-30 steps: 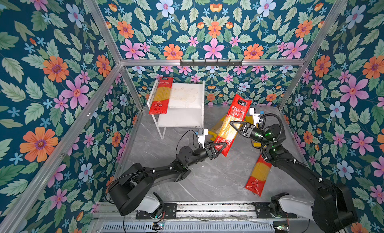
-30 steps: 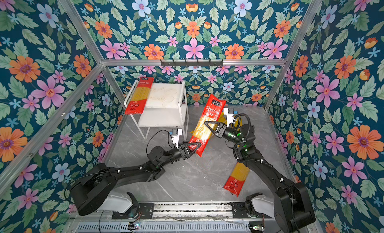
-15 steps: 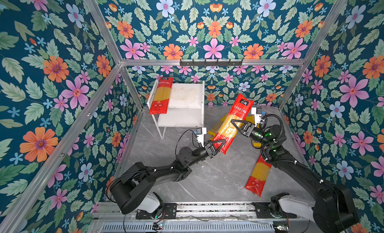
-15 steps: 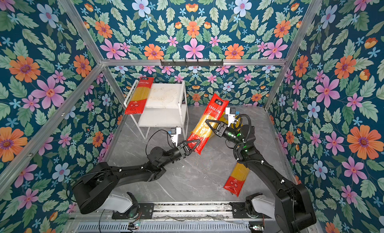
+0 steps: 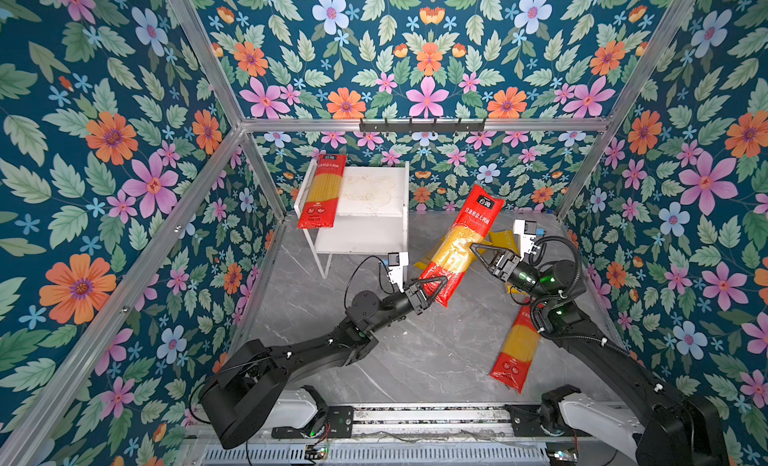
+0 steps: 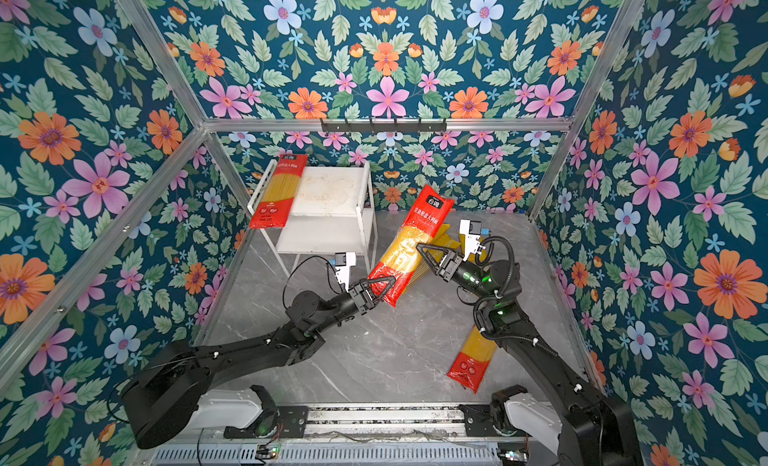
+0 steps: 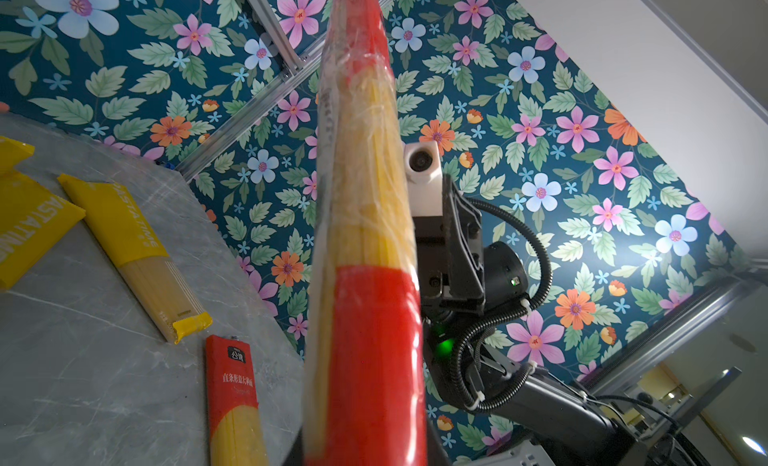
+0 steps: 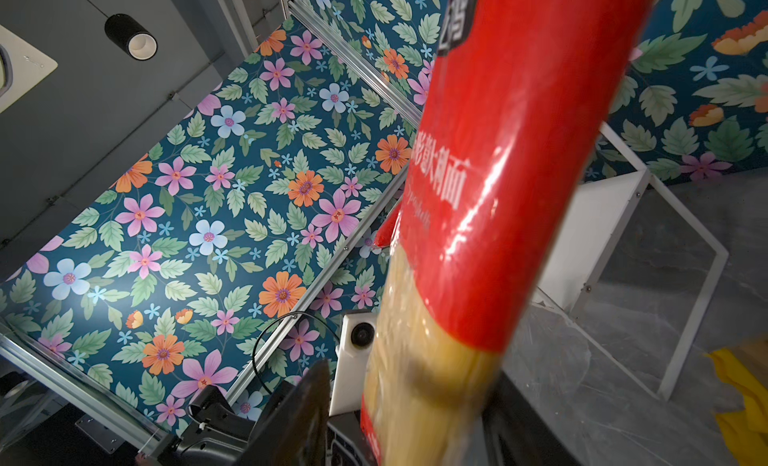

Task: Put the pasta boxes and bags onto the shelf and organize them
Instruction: 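Carry the red bag onto the shelf with the left gripper while the right releases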

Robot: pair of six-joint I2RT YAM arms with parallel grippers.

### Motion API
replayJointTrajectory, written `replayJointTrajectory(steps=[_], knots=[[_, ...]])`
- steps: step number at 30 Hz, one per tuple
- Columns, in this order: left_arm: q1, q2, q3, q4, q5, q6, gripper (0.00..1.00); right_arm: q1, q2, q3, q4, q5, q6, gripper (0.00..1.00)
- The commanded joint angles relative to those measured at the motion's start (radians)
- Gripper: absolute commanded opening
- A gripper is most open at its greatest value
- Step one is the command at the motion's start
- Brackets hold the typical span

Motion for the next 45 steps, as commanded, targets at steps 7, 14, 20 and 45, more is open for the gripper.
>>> replayJointTrajectory(steps=[7, 14, 20, 45], knots=[[0.060, -0.152, 0.110, -0.185, -0.087, 0.076, 0.00, 0.000, -0.042, -0.055, 0.033, 0.015, 0.000, 0.61], [0.197, -0.231, 0.351, -0.715, -0.130, 0.071, 0.00, 0.002, -0.005, -0.112, 0.080, 0.027, 0.039, 0.60], [0.401, -0.193, 0.552, -1.007, -0.010, 0.063, 0.00, 0.015, 0.013, -0.172, 0.119, 0.053, 0.069, 0.59], [0.654, -0.063, 0.640, -1.009, 0.124, -0.078, 0.18, 0.039, -0.006, -0.255, 0.121, 0.125, 0.086, 0.57]])
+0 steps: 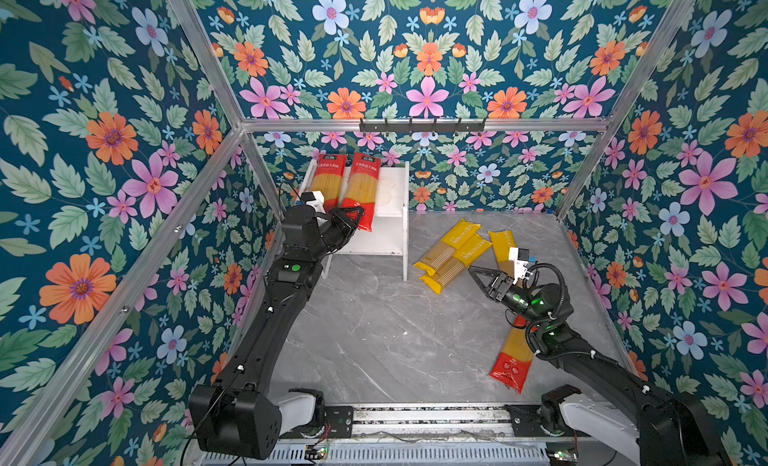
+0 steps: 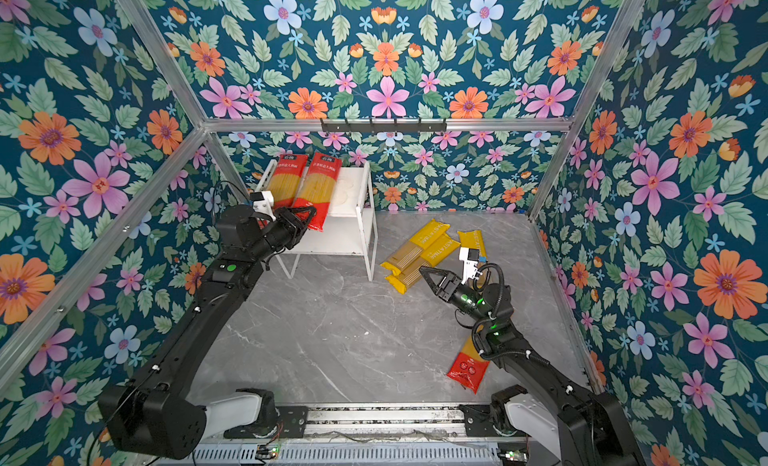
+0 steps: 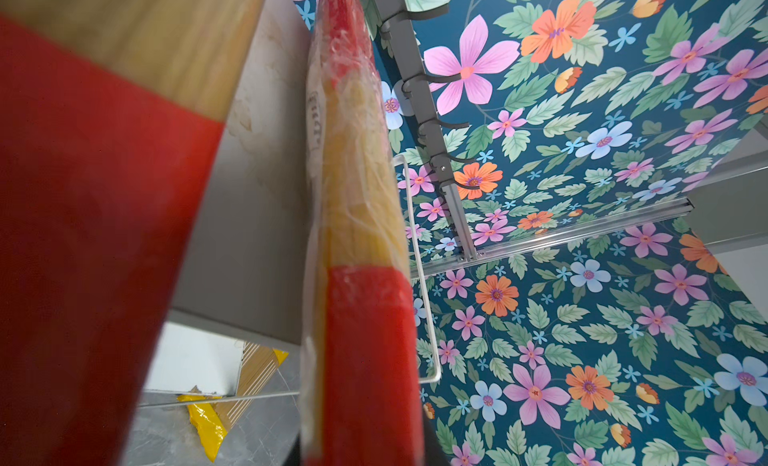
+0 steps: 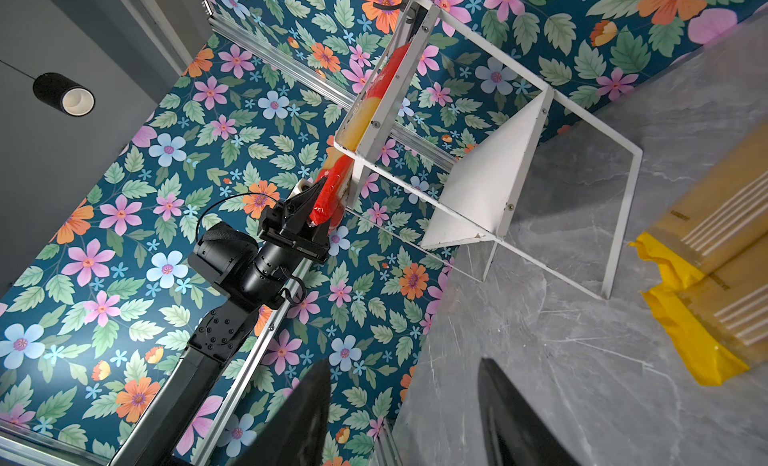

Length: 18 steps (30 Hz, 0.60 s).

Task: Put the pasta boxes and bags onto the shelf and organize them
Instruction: 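Carry the red bag onto the shelf with the left gripper while the right releases, then lower the red bag beside the first bag on the shelf with the left gripper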

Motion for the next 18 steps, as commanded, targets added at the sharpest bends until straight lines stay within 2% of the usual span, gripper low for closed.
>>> replayJointTrajectory(steps=[1, 9, 14, 18], knots=[[0.003, -0.016, 0.008, 0.088, -0.014, 0.010, 0.22, 0.002, 0.008, -0.003, 0.024, 0.015, -0.002, 0.57], [0.004, -0.067, -0.029, 0.079, -0.040, -0.009, 0.55, 0.007, 0.037, -0.006, 0.054, 0.015, 0.004, 0.57], [0.007, -0.101, -0.049, 0.068, -0.045, -0.025, 0.80, 0.010, 0.031, -0.023, 0.054, 0.029, 0.004, 0.57], [0.007, -0.139, -0.079, 0.054, -0.056, -0.034, 0.88, 0.010, 0.045, -0.018, 0.056, 0.034, -0.001, 0.57]])
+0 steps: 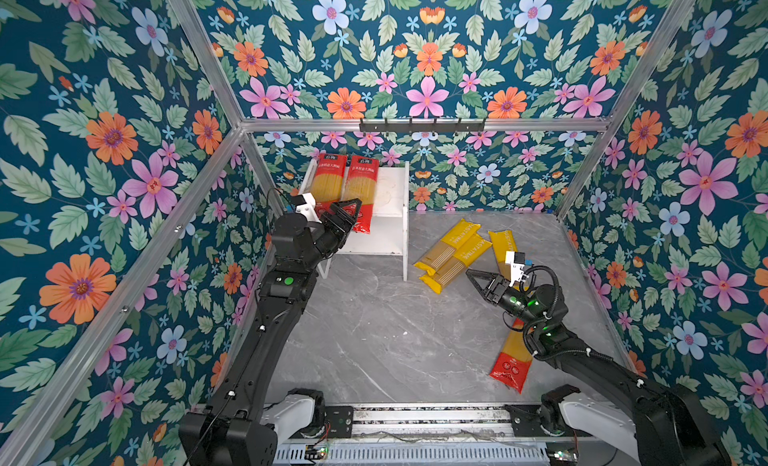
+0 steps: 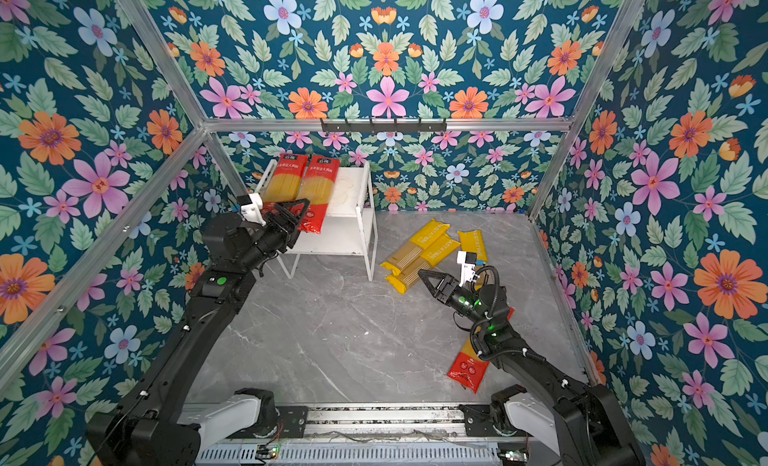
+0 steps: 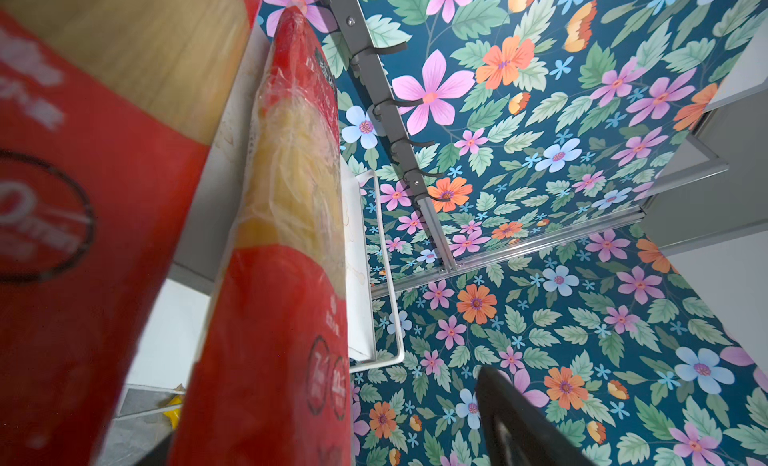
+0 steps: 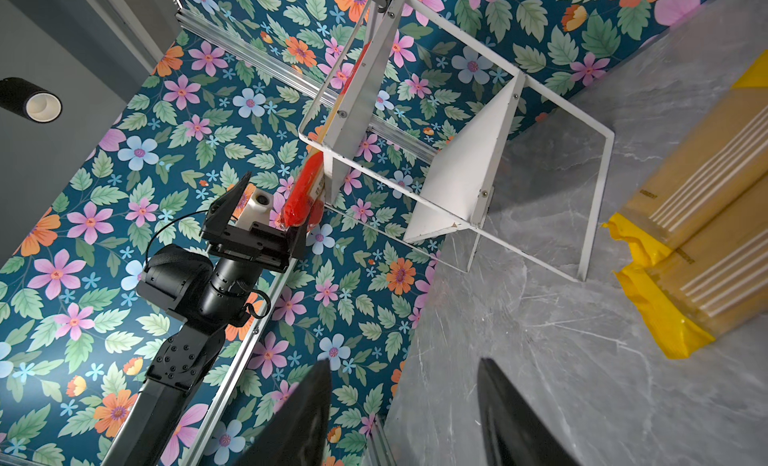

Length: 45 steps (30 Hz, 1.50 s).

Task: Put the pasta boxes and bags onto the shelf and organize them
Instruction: 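Lower the red bag beside the first bag on the shelf with the left gripper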

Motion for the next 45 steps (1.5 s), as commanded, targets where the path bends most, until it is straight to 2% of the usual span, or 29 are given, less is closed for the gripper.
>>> replayJointTrajectory(steps=[1, 6, 14, 18, 22, 26, 35, 39, 42, 43, 45], knots=[[0.003, -0.028, -0.022, 0.025, -0.012, -0.013, 0.88, 0.000, 0.013, 0.013, 0.050, 0.005, 0.003, 0.57], [0.001, -0.055, -0.096, 0.080, -0.010, -0.059, 0.84, 0.003, 0.050, 0.053, 0.059, -0.013, 0.013, 0.57], [-0.027, -0.029, -0.131, 0.134, -0.027, -0.092, 0.67, 0.024, 0.086, 0.064, 0.083, -0.006, 0.022, 0.56], [-0.026, -0.022, -0.162, 0.182, -0.052, -0.120, 0.62, 0.026, 0.088, 0.061, 0.083, -0.006, 0.022, 0.56], [-0.026, 0.008, -0.149, 0.206, -0.067, -0.124, 0.50, 0.027, 0.092, 0.058, 0.092, -0.007, 0.023, 0.56], [-0.027, 0.030, -0.133, 0.221, -0.087, -0.143, 0.28, 0.029, 0.085, 0.040, 0.103, -0.005, 0.026, 0.56], [-0.024, 0.018, -0.138, 0.223, -0.134, -0.154, 0.09, 0.028, 0.043, 0.017, 0.066, 0.010, 0.002, 0.56], [-0.022, -0.003, -0.158, 0.215, -0.188, -0.155, 0.05, 0.028, 0.040, 0.019, 0.061, 0.010, -0.001, 0.56], [-0.019, 0.009, -0.163, 0.235, -0.189, -0.159, 0.06, 0.029, 0.039, 0.016, 0.061, 0.010, -0.001, 0.56], [-0.019, 0.020, -0.160, 0.240, -0.178, -0.159, 0.08, 0.028, 0.037, 0.015, 0.063, 0.010, 0.001, 0.56], [-0.019, 0.034, -0.160, 0.262, -0.155, -0.161, 0.18, 0.028, 0.031, 0.013, 0.061, 0.010, -0.001, 0.56]])
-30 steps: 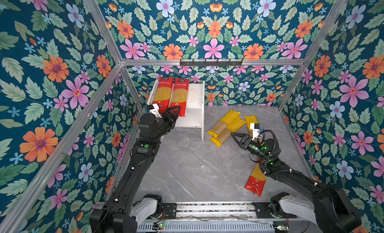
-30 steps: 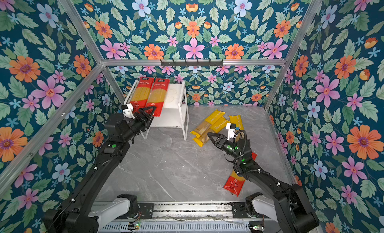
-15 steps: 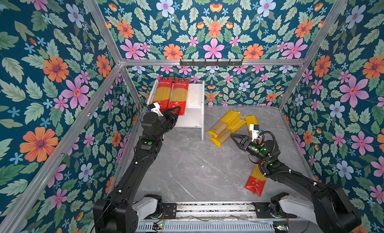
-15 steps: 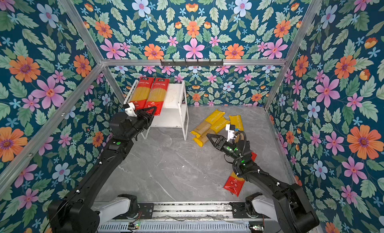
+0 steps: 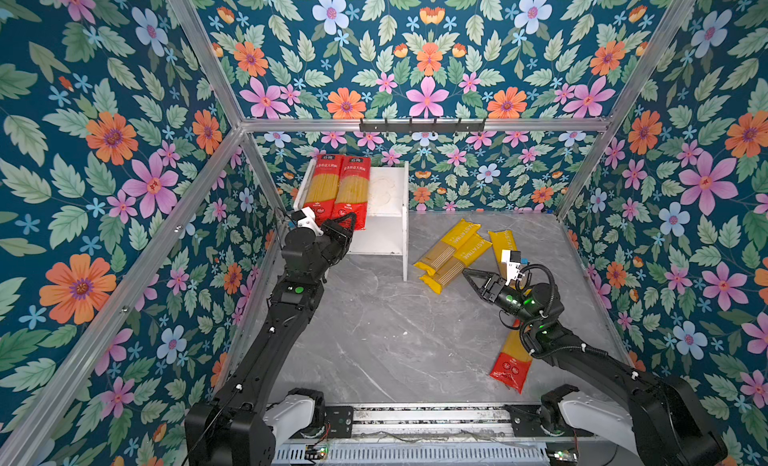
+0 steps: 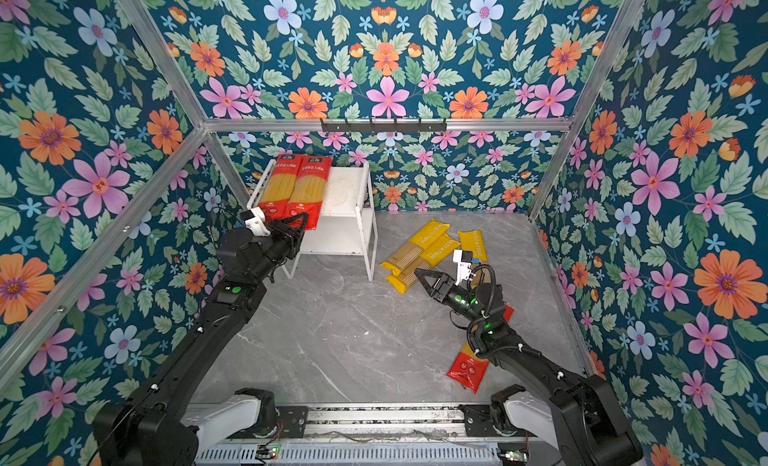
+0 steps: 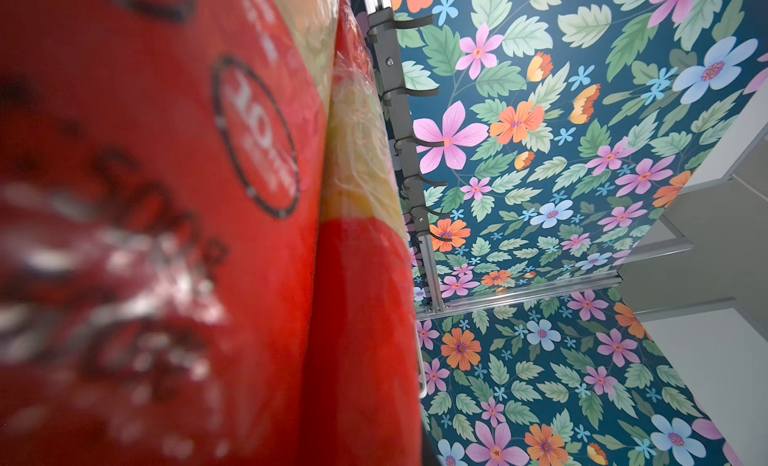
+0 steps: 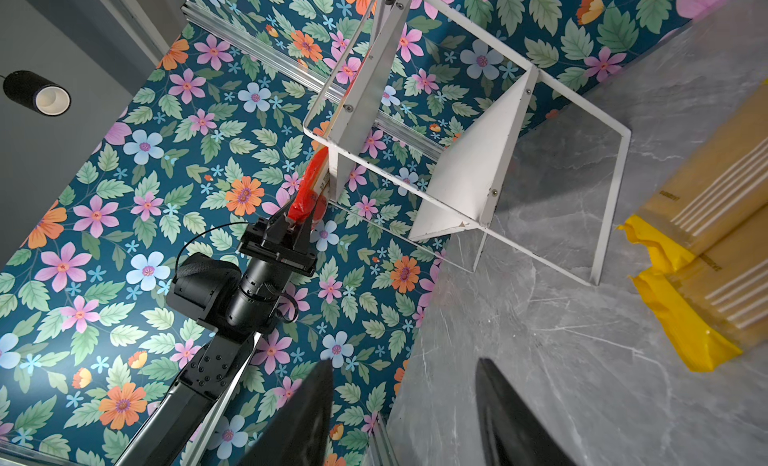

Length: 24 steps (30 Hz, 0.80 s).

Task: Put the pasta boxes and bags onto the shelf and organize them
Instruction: 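Lower the red bag beside the first bag on the shelf with the left gripper, then open and withdraw the left gripper while the right gripper lowers onto the last red bag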

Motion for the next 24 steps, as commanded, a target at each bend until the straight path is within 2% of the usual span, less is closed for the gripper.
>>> replayJointTrajectory(steps=[1, 7, 9, 11, 16, 20, 22, 24], knots=[[0.005, 0.018, 0.002, 0.041, -0.021, 0.001, 0.24, 0.000, -0.013, -0.003, 0.012, 0.008, -0.002, 0.56], [0.007, -0.005, -0.015, 0.031, 0.012, 0.026, 0.54, 0.000, -0.082, 0.002, -0.141, 0.037, -0.049, 0.56], [0.006, -0.035, -0.039, 0.030, 0.028, 0.040, 0.64, 0.000, -0.125, 0.020, -0.295, 0.065, -0.085, 0.55], [0.007, -0.071, -0.065, 0.021, 0.038, 0.060, 0.69, 0.000, -0.167, 0.055, -0.498, 0.108, -0.149, 0.55], [-0.019, -0.177, -0.160, 0.004, 0.067, 0.127, 0.74, 0.000, -0.218, 0.153, -0.953, 0.233, -0.272, 0.54], [-0.131, -0.249, -0.235, -0.066, 0.031, 0.292, 0.72, -0.001, -0.209, 0.273, -1.380, 0.422, -0.351, 0.52], [-0.240, -0.279, -0.256, -0.109, -0.053, 0.393, 0.71, -0.004, -0.182, 0.330, -1.546, 0.490, -0.375, 0.53], [-0.400, -0.309, -0.284, -0.128, -0.211, 0.515, 0.71, -0.010, -0.152, 0.364, -1.661, 0.550, -0.383, 0.56]])
